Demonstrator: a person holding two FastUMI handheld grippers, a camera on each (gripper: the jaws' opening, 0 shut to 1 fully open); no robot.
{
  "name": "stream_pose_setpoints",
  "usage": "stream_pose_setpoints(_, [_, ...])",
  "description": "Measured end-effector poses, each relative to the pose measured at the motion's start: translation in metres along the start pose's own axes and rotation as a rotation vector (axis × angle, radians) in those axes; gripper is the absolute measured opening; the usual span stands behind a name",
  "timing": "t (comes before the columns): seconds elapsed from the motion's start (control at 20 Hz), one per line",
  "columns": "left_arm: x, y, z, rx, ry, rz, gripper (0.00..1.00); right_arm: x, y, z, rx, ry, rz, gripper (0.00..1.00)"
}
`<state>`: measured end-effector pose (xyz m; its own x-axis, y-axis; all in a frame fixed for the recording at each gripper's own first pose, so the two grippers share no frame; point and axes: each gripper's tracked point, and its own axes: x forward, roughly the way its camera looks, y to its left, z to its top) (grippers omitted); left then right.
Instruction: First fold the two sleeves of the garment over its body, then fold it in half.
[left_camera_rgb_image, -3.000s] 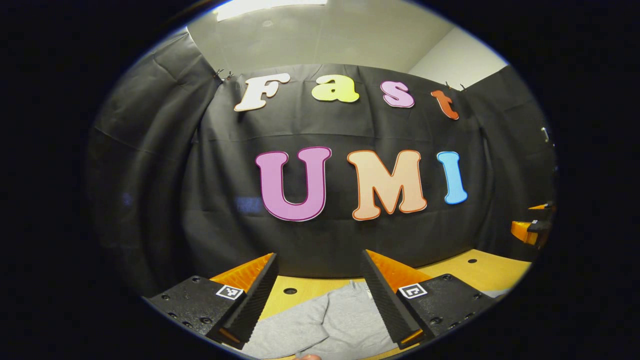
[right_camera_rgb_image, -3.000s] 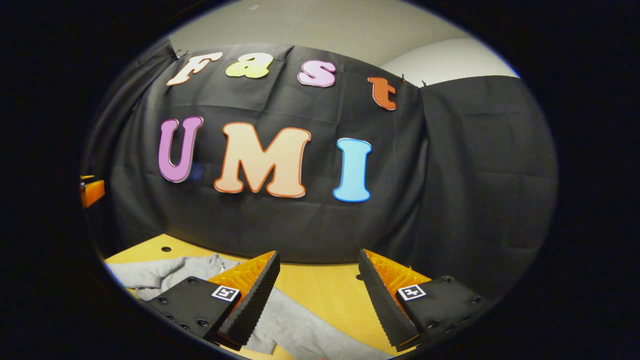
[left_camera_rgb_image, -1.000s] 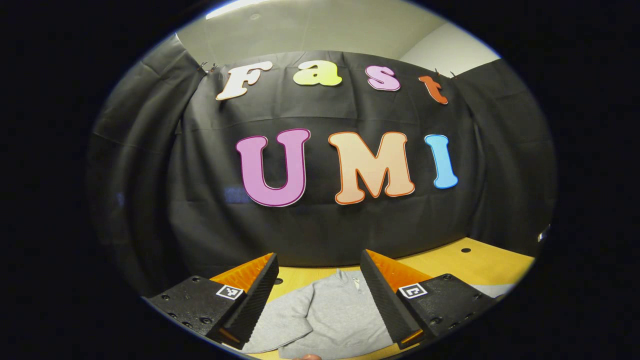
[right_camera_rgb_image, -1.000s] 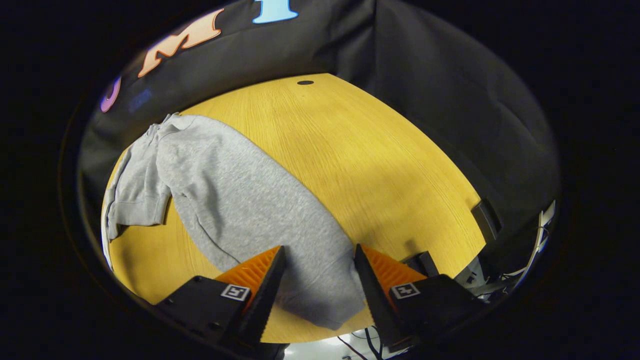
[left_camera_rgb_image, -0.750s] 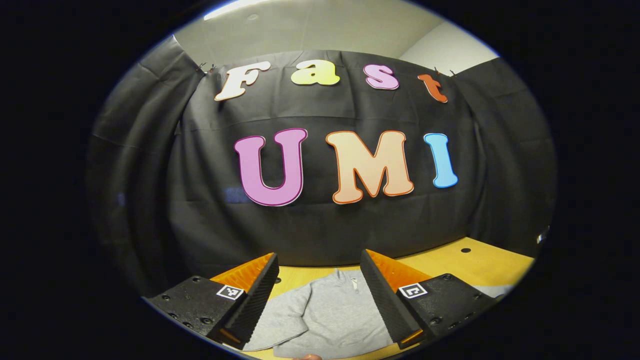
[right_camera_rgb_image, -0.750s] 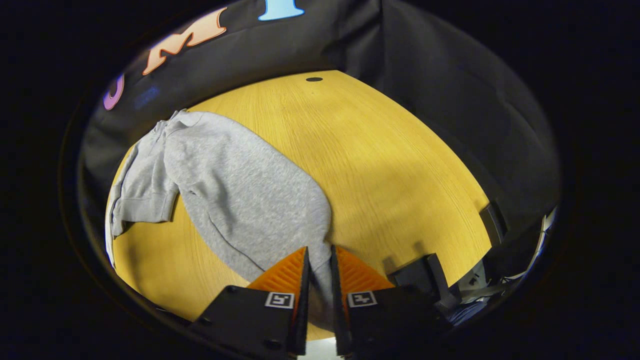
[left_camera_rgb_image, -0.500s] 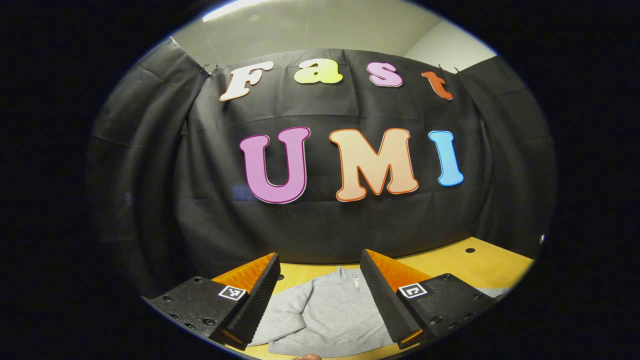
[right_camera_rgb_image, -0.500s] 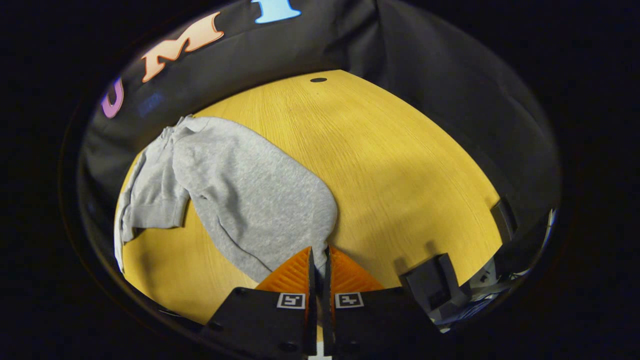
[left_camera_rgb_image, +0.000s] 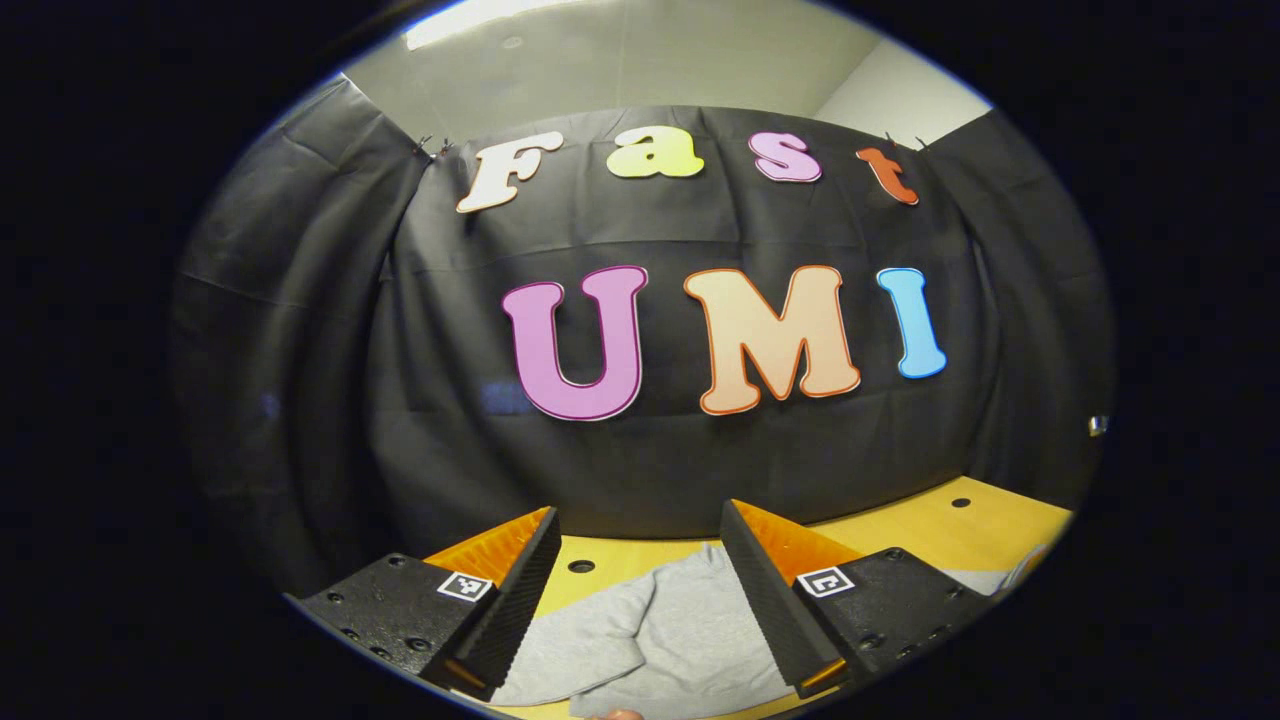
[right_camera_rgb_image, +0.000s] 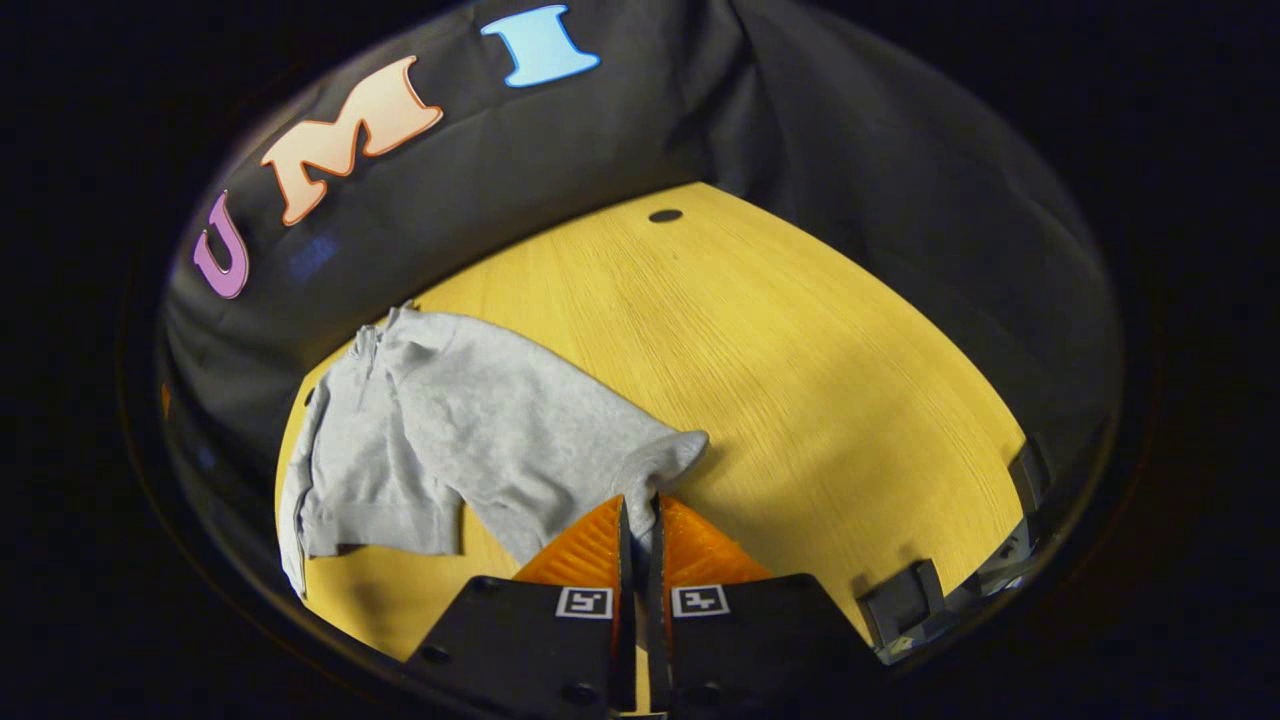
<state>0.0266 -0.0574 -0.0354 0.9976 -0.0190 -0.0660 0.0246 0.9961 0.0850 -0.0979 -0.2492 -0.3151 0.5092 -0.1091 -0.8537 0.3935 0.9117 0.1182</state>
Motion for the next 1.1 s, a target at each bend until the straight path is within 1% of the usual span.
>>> stream_pose_setpoints(0.05, [-0.001,0.01,0.0,-0.003,-0.004,0.009,0.94,0.0,0.013,0.008,-0.01,-0.016,0.012,0.07])
stream_pose_setpoints(0.1, [-0.001,0.023,0.002,-0.008,-0.009,0.025,0.94,-0.001,0.025,0.017,-0.018,-0.035,0.02,0.07])
stream_pose_setpoints(0.15, [-0.001,0.034,0.0,-0.012,-0.009,0.039,0.97,-0.002,0.039,0.026,-0.023,-0.054,0.034,0.07])
stream_pose_setpoints(0.2, [-0.001,0.044,-0.002,-0.011,-0.004,0.056,0.98,-0.002,0.053,0.034,-0.027,-0.068,0.05,0.07])
stream_pose_setpoints(0.35, [-0.006,0.073,-0.003,-0.013,-0.004,0.106,0.98,0.0,0.088,0.05,-0.045,-0.087,0.086,0.07])
stream_pose_setpoints(0.4, [-0.009,0.081,-0.004,-0.011,-0.002,0.122,0.94,0.002,0.1,0.057,-0.043,-0.094,0.101,0.07])
stream_pose_setpoints(0.45, [-0.012,0.091,-0.005,-0.009,0.001,0.139,0.97,0.004,0.112,0.061,-0.036,-0.099,0.114,0.07])
stream_pose_setpoints(0.6, [-0.018,0.116,-0.007,-0.005,0.003,0.186,0.98,0.014,0.151,0.076,-0.027,-0.114,0.151,0.07])
stream_pose_setpoints(0.85, [-0.032,0.155,-0.013,0.001,0.01,0.261,0.98,0.017,0.215,0.087,-0.111,-0.14,0.213,0.07])
stream_pose_setpoints(0.9, [-0.034,0.161,-0.014,0.002,0.014,0.273,0.95,0.019,0.228,0.089,-0.117,-0.141,0.228,0.07])
stream_pose_setpoints(1.1, [-0.048,0.189,-0.02,-0.002,0.029,0.32,0.98,0.024,0.272,0.088,-0.133,-0.147,0.273,0.07])
